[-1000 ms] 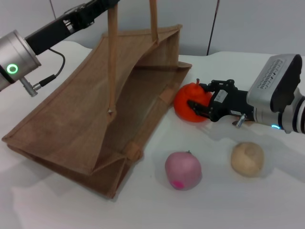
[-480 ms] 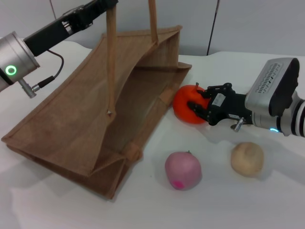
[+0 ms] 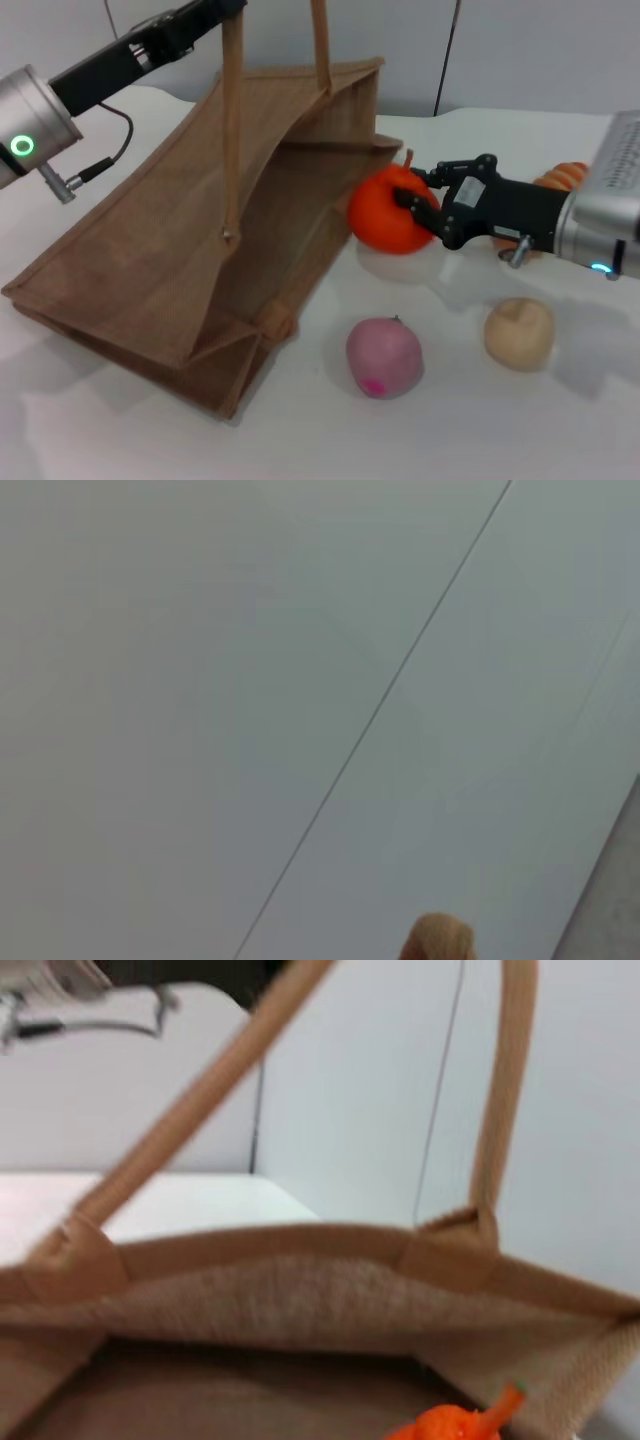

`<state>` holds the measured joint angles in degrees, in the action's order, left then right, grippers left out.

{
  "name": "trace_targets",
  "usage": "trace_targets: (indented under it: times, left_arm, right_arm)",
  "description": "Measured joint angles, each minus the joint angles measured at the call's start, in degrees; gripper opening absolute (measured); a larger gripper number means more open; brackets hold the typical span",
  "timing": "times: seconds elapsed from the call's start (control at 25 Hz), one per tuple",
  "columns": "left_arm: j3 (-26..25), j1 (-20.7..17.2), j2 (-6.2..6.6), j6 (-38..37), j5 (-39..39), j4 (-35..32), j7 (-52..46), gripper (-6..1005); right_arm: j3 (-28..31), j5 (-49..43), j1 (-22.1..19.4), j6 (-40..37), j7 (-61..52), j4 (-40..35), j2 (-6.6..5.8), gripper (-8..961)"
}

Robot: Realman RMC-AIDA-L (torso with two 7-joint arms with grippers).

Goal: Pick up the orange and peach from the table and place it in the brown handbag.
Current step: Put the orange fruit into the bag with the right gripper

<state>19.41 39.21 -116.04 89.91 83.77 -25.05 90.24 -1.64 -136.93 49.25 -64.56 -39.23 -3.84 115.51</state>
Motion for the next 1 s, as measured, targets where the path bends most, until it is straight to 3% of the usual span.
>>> trace_targets:
  times: [0.32,0.8,1.0]
  left_arm:
    - [0.3,2.0,-0.01,0.9,-1.1,0.0,-0.1,119]
    - [0.7,4.6,-0.13,6.3,-1.3,0.0,-1.3,119]
    - [0.2,4.6,0.00,10.5,-0.5,0.0,-2.3,120]
  right_arm:
    - [-1.0,-0.5,0.8,-7.2,-0.2,-0.9,-0.05,225]
    - [-5.9,-0.7,5.6,-6.6,0.0,1.4,0.29,121]
    - [-6.9,-1.0,7.4,-2.8,0.1,3.6,0.44,100]
